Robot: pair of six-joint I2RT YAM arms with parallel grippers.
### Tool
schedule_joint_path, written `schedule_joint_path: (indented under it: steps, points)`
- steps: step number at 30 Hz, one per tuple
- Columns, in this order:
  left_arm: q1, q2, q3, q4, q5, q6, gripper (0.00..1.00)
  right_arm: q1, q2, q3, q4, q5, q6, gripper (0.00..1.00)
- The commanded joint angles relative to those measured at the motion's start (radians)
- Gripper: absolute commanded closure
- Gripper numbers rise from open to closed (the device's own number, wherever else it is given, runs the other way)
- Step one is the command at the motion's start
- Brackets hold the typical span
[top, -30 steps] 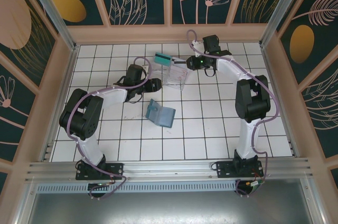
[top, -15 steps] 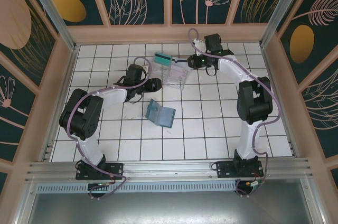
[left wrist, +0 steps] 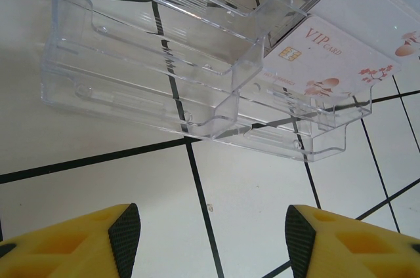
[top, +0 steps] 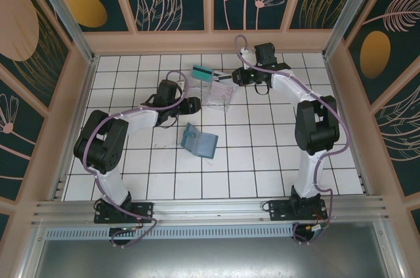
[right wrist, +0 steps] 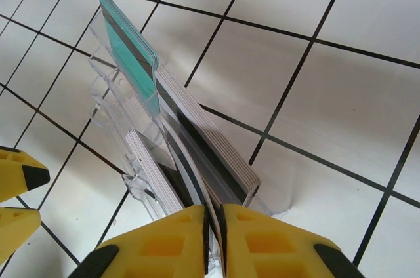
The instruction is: Put the credit cards into the card holder
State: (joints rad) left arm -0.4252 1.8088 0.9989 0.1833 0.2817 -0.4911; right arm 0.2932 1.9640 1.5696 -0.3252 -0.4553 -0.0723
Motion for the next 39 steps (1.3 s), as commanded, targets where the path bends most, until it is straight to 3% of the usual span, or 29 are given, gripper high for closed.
schedule_joint_path:
  steps: [1, 13, 20, 24, 31, 39]
  points:
    - [0.005, -0.003, 0.022, 0.035, 0.020, -0.012, 0.38, -0.011, -0.041, -0.008, 0.018, -0.031, 0.006, 0.87]
    - [0.005, -0.075, 0.029, 0.032, 0.049, -0.041, 0.38, -0.027, -0.123, -0.048, 0.064, -0.094, 0.039, 0.92]
    - [0.005, -0.148, 0.049, 0.080, 0.153, -0.122, 0.38, -0.047, -0.249, -0.174, 0.200, -0.189, 0.143, 0.94]
    - [0.005, -0.181, 0.036, 0.195, 0.239, -0.230, 0.39, -0.055, -0.355, -0.300, 0.354, -0.251, 0.258, 1.00]
    - [-0.015, -0.150, 0.001, 0.564, 0.385, -0.516, 0.44, -0.055, -0.528, -0.523, 0.641, -0.304, 0.500, 1.00]
    - [-0.054, -0.127, 0.038, 0.669, 0.415, -0.575, 0.44, -0.054, -0.619, -0.593, 0.651, -0.281, 0.556, 1.00]
